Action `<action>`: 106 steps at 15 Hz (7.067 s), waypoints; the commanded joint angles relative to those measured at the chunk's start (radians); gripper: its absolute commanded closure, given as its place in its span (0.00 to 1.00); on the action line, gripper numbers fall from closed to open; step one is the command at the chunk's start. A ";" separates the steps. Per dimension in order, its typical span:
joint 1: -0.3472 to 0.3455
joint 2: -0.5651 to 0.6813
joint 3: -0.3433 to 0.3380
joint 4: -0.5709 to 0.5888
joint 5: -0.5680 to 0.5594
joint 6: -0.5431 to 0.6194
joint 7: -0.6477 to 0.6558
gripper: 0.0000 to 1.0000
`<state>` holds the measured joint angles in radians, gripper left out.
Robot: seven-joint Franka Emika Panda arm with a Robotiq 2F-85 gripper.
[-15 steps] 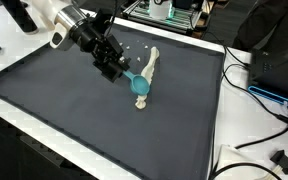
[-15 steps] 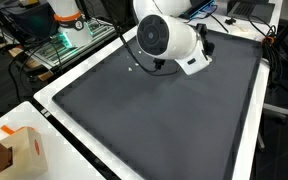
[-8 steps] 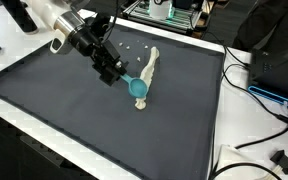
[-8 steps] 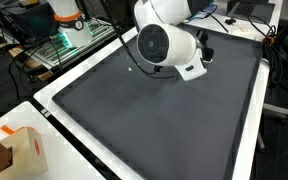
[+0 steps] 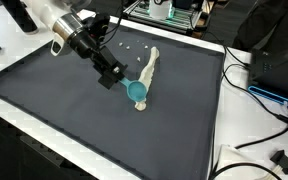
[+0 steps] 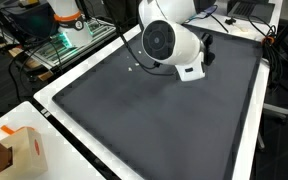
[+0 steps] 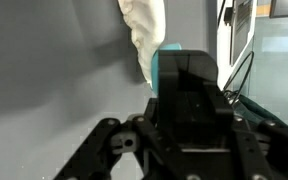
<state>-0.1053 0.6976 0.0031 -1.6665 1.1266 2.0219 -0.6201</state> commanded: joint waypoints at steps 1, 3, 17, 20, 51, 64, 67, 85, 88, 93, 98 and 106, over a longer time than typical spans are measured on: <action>0.033 0.059 -0.021 0.035 -0.109 0.035 0.045 0.75; 0.021 0.068 -0.011 0.054 -0.144 0.007 0.024 0.75; 0.022 0.110 0.010 0.149 -0.372 -0.028 -0.025 0.75; 0.016 0.107 0.018 0.144 -0.357 -0.007 -0.010 0.75; 0.030 -0.082 0.047 0.043 -0.362 0.078 0.186 0.75; 0.132 -0.379 0.052 -0.069 -0.674 0.053 0.584 0.75; 0.165 -0.426 0.041 -0.063 -0.804 -0.007 0.726 0.75; 0.228 -0.458 0.058 0.020 -1.061 -0.331 0.895 0.50; 0.247 -0.447 0.054 0.029 -1.113 -0.350 0.957 0.75; 0.313 -0.376 0.044 0.048 -1.307 -0.363 1.209 0.75; 0.372 -0.286 0.030 0.088 -1.436 -0.460 1.432 0.75; 0.418 -0.162 0.027 0.182 -1.519 -0.603 1.555 0.75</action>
<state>0.2857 0.4867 0.0426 -1.5412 -0.3516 1.4742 0.9092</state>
